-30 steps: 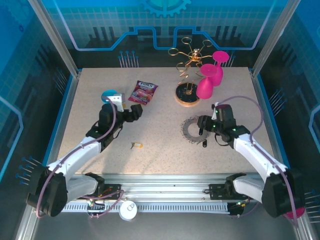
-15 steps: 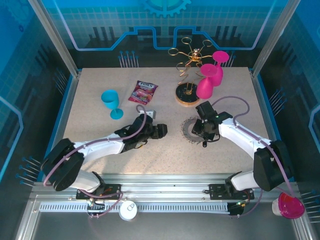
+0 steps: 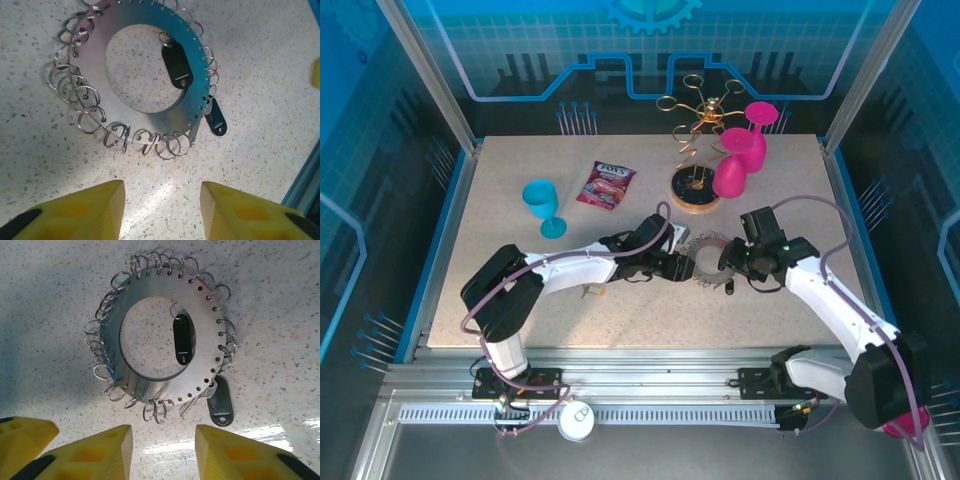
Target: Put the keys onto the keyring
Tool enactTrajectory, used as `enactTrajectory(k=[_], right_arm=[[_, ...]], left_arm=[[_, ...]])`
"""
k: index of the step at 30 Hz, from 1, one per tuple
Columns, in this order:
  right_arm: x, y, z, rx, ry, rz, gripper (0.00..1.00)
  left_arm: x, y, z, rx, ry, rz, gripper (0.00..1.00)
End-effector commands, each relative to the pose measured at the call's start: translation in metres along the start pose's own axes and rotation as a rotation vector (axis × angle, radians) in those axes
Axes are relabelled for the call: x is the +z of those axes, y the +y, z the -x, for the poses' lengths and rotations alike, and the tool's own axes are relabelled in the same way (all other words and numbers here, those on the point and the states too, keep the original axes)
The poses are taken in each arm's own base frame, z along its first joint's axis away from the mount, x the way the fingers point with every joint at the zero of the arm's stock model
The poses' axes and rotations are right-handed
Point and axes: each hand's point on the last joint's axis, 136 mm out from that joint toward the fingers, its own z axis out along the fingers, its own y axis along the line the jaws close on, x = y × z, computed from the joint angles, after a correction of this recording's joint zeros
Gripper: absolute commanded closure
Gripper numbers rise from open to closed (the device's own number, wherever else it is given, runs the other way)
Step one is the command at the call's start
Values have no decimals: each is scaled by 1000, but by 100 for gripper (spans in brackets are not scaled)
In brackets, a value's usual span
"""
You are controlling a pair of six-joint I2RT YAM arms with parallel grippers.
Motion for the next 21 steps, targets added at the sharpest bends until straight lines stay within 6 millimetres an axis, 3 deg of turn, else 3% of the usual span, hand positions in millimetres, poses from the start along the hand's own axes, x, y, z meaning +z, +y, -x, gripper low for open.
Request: enactTrajectory(k=[1, 9, 21], right_arm=[[-5, -11, -4, -15, -9, -13, 61], [-14, -17, -5, -20, -27, -17, 61], [-19, -21, -6, -14, -37, -22, 61]], left_arm=[[8, -2, -15, 43, 107, 18, 62], [29, 2, -11, 61, 151, 73, 71], [48, 17, -14, 24, 164, 129, 72]])
